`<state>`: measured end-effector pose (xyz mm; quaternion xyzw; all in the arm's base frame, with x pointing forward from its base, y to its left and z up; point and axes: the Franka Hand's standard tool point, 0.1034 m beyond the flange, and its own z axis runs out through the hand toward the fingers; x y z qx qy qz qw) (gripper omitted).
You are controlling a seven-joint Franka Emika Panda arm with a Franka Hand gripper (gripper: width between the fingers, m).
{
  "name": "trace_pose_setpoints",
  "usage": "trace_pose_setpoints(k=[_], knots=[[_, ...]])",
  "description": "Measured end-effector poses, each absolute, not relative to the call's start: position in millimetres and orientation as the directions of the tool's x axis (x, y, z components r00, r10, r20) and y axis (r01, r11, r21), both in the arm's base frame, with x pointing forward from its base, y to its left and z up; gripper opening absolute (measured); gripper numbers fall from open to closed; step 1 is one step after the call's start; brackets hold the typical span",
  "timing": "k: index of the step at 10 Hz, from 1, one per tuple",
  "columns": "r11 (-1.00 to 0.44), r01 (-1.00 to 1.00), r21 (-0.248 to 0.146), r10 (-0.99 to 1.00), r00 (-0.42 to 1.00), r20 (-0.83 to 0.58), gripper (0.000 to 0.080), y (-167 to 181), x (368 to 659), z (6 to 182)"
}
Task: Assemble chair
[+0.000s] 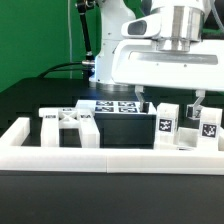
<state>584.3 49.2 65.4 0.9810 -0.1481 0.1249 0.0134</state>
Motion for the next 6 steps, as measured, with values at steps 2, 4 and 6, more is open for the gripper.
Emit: trace_pose_setpoints(k=[2,4,6], knots=[[-0.956,-0.294,-0.01,-0.287,0.925,0.248,0.0649,49.1,583.9,64.6],[-0.958,-0.287,-0.002,-0.277,0.924,0.264,0.0649,45.3,579.8,55.4],[-0.964,-0.266,0.009,-0.253,0.928,0.272,0.0649,55.7,573.5,37.4]])
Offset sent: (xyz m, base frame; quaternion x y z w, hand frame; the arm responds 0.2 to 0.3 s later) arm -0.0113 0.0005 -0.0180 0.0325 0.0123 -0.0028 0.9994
